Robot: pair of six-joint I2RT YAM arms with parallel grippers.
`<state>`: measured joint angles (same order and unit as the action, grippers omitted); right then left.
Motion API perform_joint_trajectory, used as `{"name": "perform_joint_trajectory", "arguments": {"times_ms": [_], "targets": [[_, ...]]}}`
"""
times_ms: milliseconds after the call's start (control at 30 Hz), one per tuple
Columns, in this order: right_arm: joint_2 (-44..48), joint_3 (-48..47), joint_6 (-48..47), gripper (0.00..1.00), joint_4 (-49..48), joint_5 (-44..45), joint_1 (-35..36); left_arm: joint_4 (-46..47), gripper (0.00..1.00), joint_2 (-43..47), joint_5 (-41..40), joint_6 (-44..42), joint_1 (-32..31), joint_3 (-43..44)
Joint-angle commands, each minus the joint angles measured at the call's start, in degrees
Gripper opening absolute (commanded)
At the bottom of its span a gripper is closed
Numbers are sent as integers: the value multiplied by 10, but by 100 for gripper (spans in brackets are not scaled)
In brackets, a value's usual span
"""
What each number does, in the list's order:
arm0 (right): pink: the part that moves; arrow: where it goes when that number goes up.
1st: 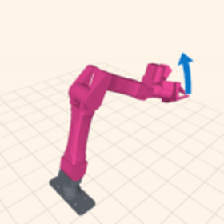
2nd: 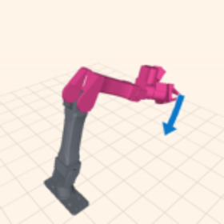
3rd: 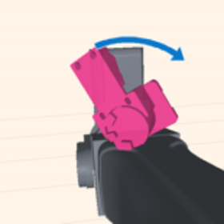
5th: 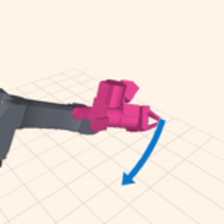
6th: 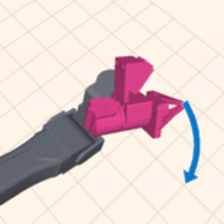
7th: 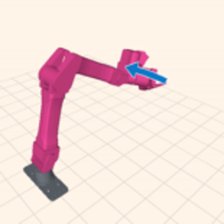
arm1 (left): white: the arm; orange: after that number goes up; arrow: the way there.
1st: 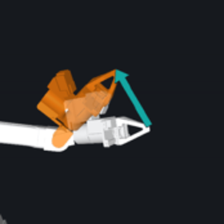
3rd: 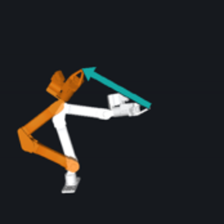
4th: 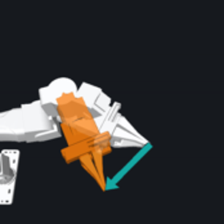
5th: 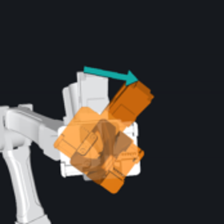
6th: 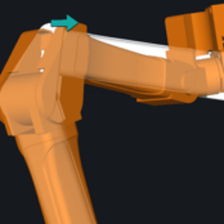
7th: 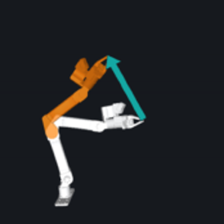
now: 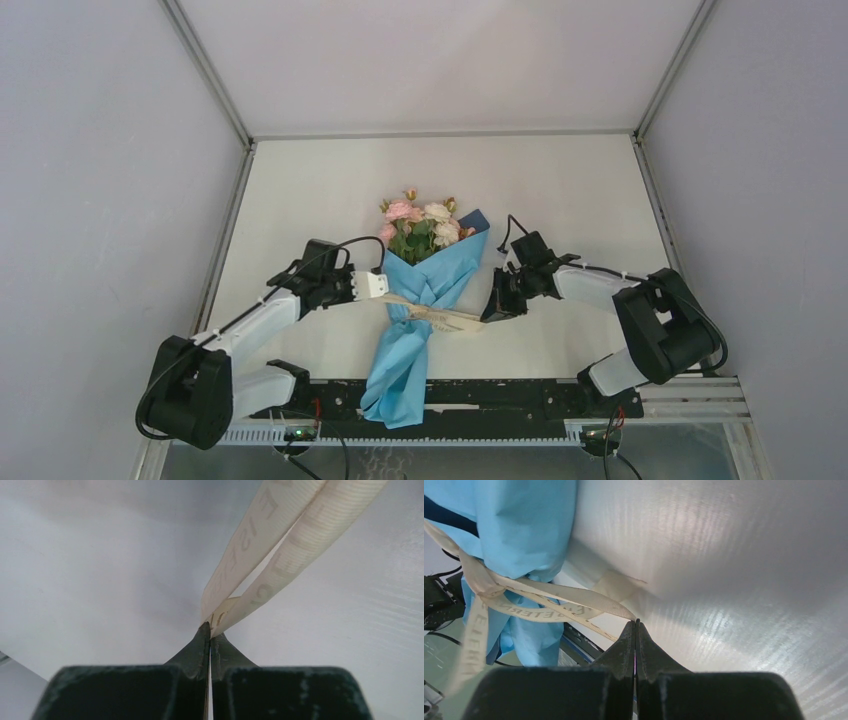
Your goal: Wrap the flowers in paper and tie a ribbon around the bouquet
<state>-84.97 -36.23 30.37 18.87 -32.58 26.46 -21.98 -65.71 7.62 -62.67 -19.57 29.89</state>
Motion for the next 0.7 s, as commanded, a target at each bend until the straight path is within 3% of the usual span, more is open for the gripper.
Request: {"name": "perform_joint_trajectory", "arguments": {"times_ms": [0, 667], "targets": [[3, 6, 8, 0, 11, 8, -12, 34, 0, -4, -7, -39, 17, 7], [-26, 29, 6, 0, 15, 16, -52, 57, 0, -10, -14, -106, 60, -26]]}}
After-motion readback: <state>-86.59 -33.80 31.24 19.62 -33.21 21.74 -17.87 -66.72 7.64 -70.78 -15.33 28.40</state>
